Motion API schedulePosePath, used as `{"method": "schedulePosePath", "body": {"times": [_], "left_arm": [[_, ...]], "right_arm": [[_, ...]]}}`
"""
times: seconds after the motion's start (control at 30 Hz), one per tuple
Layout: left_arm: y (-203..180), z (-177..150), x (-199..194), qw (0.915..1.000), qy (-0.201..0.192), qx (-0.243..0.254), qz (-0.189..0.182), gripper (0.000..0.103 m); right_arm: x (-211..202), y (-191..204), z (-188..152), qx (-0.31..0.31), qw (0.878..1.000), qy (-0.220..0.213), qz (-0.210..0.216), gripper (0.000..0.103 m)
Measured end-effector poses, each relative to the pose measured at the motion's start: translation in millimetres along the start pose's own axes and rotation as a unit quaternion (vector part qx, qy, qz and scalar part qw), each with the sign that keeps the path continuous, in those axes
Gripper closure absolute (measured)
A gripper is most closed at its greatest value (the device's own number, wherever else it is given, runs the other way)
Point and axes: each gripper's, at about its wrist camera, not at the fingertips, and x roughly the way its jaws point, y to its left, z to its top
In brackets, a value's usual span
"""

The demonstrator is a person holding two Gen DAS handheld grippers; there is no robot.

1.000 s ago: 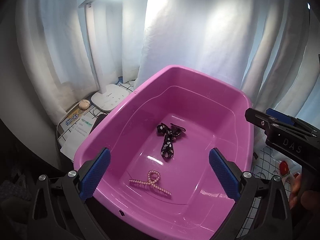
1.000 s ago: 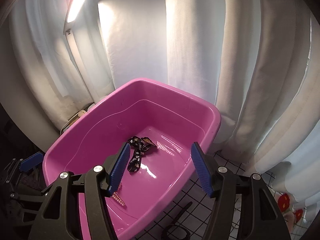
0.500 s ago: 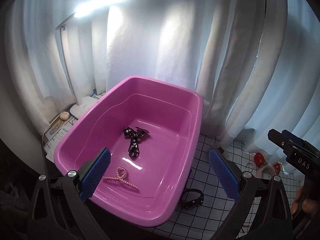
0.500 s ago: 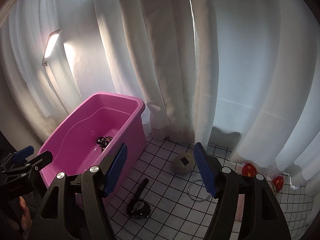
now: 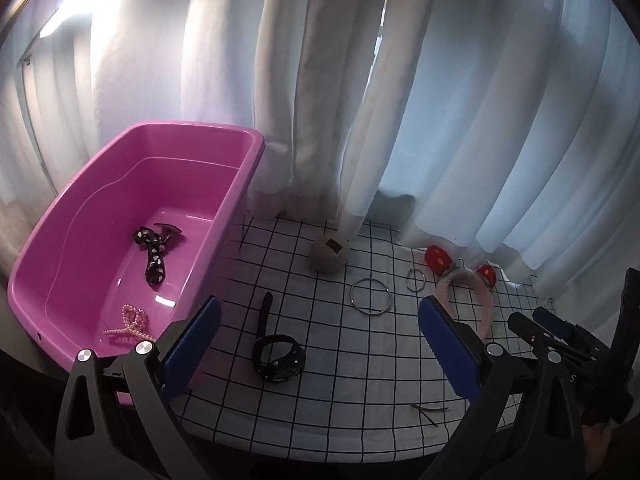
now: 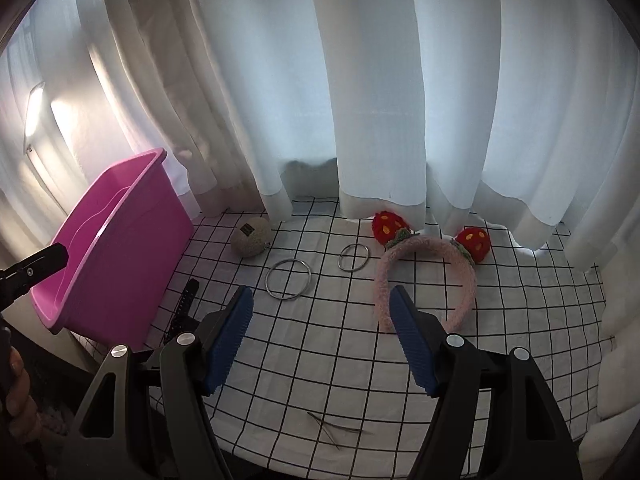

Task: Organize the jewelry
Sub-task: 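Move both tools back over the table toward the black watch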

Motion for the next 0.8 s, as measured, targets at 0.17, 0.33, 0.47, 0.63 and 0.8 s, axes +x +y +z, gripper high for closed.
{"method": "schedulePosePath", "body": {"times": [0.17, 0.33, 0.47, 0.63, 0.8], "left_arm": [[-12, -33, 33, 0.9985, 0.053, 0.015, -0.005, 0.006], [-10, -57, 64, 0.9965, 0.077, 0.030, 0.011, 0.006], [-4, -71, 88, 0.9958, 0.086, 0.021, 0.020, 0.006], [14, -79, 121, 0.9941, 0.097, 0.011, 0.046, 0.006], [22, -84, 154, 0.9901, 0.107, 0.035, 0.084, 0.006]], "right_arm": [[26, -12, -45, 0.013, 0.999, 0.047, -0.006, 0.036], [51, -18, -81, 0.030, 0.996, 0.084, -0.004, 0.035], [65, -18, -94, 0.035, 0.994, 0.099, -0.002, 0.035], [82, -18, -108, 0.043, 0.993, 0.111, -0.005, 0.035], [94, -14, -118, 0.034, 0.992, 0.121, -0.022, 0.035]]}}
